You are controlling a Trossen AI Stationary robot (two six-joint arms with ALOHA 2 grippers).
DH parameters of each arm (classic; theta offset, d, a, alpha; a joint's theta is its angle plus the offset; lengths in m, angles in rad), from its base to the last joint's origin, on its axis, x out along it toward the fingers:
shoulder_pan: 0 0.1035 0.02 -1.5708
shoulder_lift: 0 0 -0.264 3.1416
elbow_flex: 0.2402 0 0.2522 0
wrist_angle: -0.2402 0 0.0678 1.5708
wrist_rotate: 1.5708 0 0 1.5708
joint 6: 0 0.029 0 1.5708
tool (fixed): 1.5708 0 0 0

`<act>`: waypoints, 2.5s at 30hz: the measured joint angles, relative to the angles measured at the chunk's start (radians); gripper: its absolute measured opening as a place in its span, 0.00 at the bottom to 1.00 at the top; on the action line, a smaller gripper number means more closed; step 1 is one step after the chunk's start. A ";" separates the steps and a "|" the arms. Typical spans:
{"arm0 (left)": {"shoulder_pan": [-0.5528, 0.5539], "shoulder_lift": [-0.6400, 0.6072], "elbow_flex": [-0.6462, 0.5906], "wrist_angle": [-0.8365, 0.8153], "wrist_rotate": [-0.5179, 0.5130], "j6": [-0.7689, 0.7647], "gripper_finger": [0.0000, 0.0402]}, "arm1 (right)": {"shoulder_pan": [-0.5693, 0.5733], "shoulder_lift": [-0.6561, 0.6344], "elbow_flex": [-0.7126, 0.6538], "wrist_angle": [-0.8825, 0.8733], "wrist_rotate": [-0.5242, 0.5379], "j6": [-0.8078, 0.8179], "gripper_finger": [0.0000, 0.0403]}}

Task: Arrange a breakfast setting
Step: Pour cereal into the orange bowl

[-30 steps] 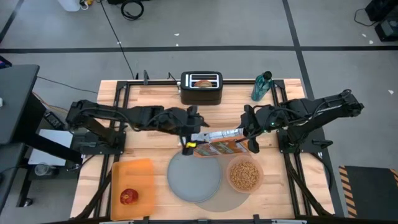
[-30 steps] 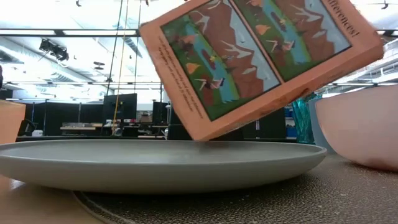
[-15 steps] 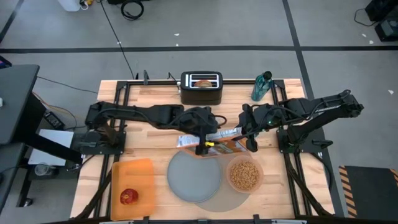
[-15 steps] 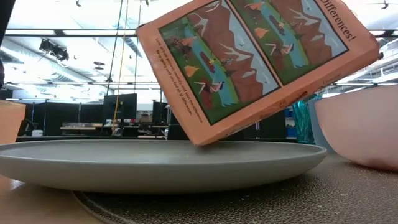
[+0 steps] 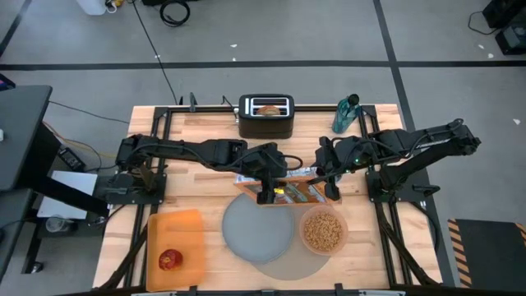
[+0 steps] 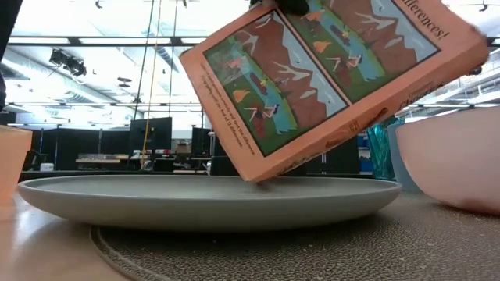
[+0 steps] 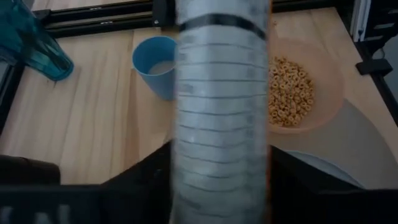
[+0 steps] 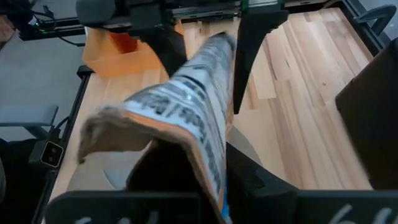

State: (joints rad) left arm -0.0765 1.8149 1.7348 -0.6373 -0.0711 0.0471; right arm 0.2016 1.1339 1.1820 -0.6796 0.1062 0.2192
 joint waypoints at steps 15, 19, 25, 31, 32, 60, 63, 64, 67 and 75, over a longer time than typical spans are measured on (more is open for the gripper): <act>-0.016 -0.040 -0.001 -0.032 -0.006 0.013 0.04 | 0.047 -0.003 0.127 -0.133 -0.034 0.026 0.32; -0.024 -0.065 -0.001 -0.021 -0.009 -0.005 0.03 | 0.093 -0.024 0.209 -0.149 0.017 0.039 0.34; -0.048 -0.125 -0.001 -0.019 -0.028 -0.030 0.03 | 0.172 -0.068 0.320 -0.233 0.134 0.049 0.34; -0.085 -0.200 -0.011 -0.047 -0.200 0.017 0.03 | 0.299 -0.152 0.324 -0.240 0.277 0.075 0.34; -0.090 -0.212 -0.025 -0.041 -0.231 0.028 0.03 | 0.321 -0.163 0.313 -0.246 0.310 0.083 0.34; -0.182 -1.050 -1.027 0.508 -0.924 -0.090 0.03 | 0.503 -0.177 0.015 -0.219 0.540 0.288 0.33; -0.198 -1.101 -1.101 0.529 -0.989 -0.103 0.04 | 0.502 -0.177 0.001 -0.219 0.549 0.303 0.33; -0.202 -1.118 -1.119 0.532 -1.013 -0.113 0.04 | 0.502 -0.177 -0.001 -0.218 0.549 0.306 0.33; -0.204 -1.158 -1.163 0.536 -1.100 -0.130 0.04 | 0.503 -0.177 -0.007 -0.205 0.550 0.309 0.33; -0.156 -1.244 -1.325 0.532 -1.230 -0.186 0.04 | 0.502 -0.176 -0.082 -0.117 0.574 0.271 0.33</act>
State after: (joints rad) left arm -0.2322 0.5704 0.4101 -0.1055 -1.3015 -0.1385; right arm 0.7040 0.9577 1.1000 -0.7968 0.6805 0.4900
